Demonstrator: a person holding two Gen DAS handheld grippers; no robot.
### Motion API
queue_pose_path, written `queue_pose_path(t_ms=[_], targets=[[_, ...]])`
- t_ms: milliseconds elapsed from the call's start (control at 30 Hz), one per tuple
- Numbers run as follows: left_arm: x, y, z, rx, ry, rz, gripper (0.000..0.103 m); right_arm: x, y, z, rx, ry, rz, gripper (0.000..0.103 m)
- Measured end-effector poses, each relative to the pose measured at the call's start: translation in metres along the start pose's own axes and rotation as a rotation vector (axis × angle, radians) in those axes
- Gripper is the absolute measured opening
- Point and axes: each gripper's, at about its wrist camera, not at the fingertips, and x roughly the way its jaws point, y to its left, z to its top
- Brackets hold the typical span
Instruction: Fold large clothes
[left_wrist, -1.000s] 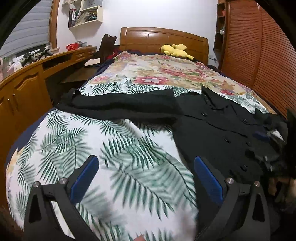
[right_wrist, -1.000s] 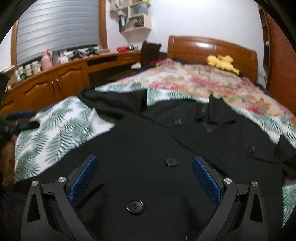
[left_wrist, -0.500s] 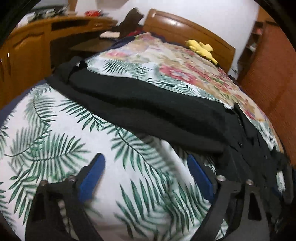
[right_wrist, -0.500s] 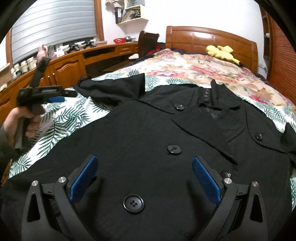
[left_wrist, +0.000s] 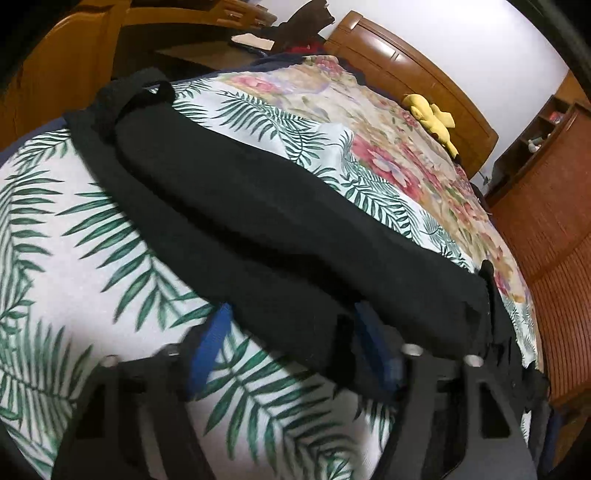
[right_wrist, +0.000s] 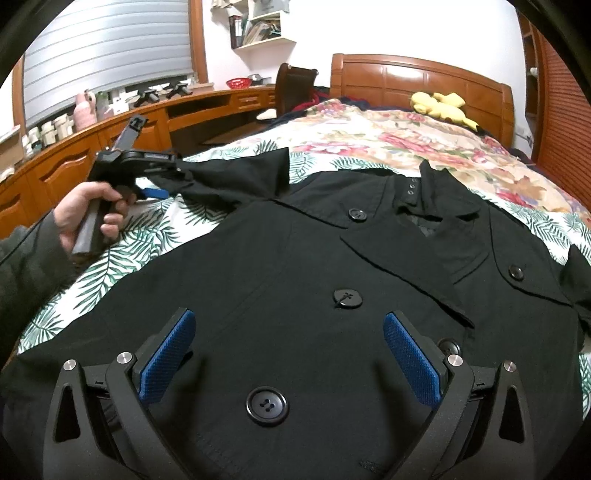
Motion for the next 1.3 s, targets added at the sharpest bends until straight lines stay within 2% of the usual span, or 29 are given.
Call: queue_pose_path(t_ms=[33,100,200,267,367,433,567,633,733,833,933,1033,1067,1100,1167,1300], targets=[[0.002,-0.001,0.001,-0.008,0.005,0.000,0.041,0.000,0.000,0.000,0.002,-0.001,0.000,0.103],[0.003,-0.004,0.002,-0.002,0.012,-0.005,0.016,-0.001,0.000,0.000,0.001,-0.005,-0.003,0.103],[-0.003,-0.024,0.006,0.083,0.007,0.051,0.000,-0.005,0.001,0.001,-0.002,-0.013,-0.012,0.103],[-0.015,-0.043,0.008,0.147,-0.018,0.085,0.000,-0.008,0.001,0.001,-0.001,-0.018,-0.013,0.103],[-0.035,-0.070,0.011,0.202,-0.033,0.070,0.000,-0.020,-0.001,0.003,0.003,-0.028,-0.021,0.103],[-0.057,-0.101,0.006,0.277,-0.062,0.056,0.000,-0.030,-0.005,0.003,0.008,-0.034,-0.028,0.103],[-0.093,-0.170,-0.017,0.414,-0.085,-0.013,0.000,-0.060,-0.018,0.004,0.031,-0.054,-0.059,0.103],[-0.105,-0.194,-0.028,0.451,-0.082,-0.058,0.000,-0.079,-0.027,0.004,0.046,-0.066,-0.075,0.103],[-0.119,-0.218,-0.038,0.482,-0.086,-0.083,0.000,-0.096,-0.038,-0.001,0.072,-0.092,-0.093,0.103],[-0.121,-0.215,-0.036,0.472,-0.088,-0.053,0.000,-0.099,-0.042,-0.009,0.077,-0.078,-0.098,0.103],[-0.112,-0.189,-0.028,0.416,-0.048,-0.039,0.003,-0.094,-0.042,-0.015,0.058,-0.063,-0.105,0.103],[-0.101,-0.161,-0.027,0.380,-0.054,0.020,0.020,-0.088,-0.042,-0.022,0.044,-0.044,-0.116,0.103],[-0.094,-0.143,-0.025,0.350,-0.047,0.035,0.031,-0.087,-0.044,-0.023,0.042,-0.038,-0.119,0.103],[-0.089,-0.134,-0.025,0.335,-0.039,0.044,0.036,-0.083,-0.044,-0.024,0.042,-0.029,-0.121,0.103],[-0.073,-0.104,-0.023,0.299,-0.017,0.100,0.037,-0.078,-0.044,-0.025,0.040,-0.018,-0.122,0.103],[-0.046,-0.063,-0.024,0.229,0.032,0.152,0.039,-0.069,-0.039,-0.026,0.022,-0.005,-0.121,0.103]])
